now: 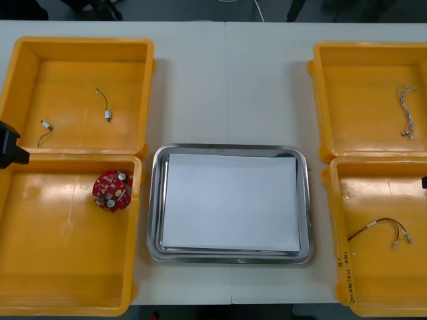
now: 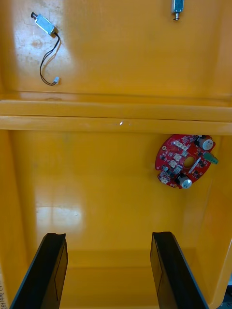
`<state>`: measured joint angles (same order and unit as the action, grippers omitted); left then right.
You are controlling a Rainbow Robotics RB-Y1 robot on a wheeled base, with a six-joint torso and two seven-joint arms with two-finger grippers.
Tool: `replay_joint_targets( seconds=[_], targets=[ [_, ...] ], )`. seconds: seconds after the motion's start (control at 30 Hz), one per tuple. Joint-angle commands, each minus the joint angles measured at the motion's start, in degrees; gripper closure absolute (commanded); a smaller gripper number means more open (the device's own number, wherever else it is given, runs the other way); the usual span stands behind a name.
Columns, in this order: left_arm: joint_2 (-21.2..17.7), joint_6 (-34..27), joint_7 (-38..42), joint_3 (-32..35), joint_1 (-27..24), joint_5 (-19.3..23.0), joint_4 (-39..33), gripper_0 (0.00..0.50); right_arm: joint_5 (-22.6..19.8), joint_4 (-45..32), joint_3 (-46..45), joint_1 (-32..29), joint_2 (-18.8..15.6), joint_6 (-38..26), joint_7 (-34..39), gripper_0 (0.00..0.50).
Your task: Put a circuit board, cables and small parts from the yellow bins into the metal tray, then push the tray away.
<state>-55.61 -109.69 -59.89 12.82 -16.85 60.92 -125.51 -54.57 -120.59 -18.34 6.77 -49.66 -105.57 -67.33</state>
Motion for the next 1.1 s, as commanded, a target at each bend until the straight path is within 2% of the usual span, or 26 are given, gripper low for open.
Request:
replay_joint_targets(
  seconds=[0.03,0.57,0.67,0.87,1.1],
  targets=[
    [-2.66,-0.31,-5.86,1.59,0.76,-0.45,-1.23,0.0,0.16,-0.35,-1.96,-0.79,-2.64,-0.34,-1.05,0.0],
    [-2.66,-0.31,-5.86,1.59,0.76,-0.45,-1.23,0.0,0.16,-0.35,-1.96,-0.79,-2.64,-0.34,-1.05,0.0],
    [-0.47,-0.31,-5.77,0.63,1.91,-0.89,-0.79,0.0,0.6,-0.79,-3.72,1.32,-2.64,0.45,-0.96,0.0],
    [-0.47,-0.31,-5.59,0.45,1.73,-1.85,-1.32,0.0,3.33,-3.16,-2.49,1.76,-2.46,1.07,-0.7,0.0],
    [1.11,-0.31,-4.8,0.36,1.73,-2.47,-2.37,0.0,3.68,-3.07,-2.23,1.32,-1.14,1.69,0.18,0.0]
  ],
)
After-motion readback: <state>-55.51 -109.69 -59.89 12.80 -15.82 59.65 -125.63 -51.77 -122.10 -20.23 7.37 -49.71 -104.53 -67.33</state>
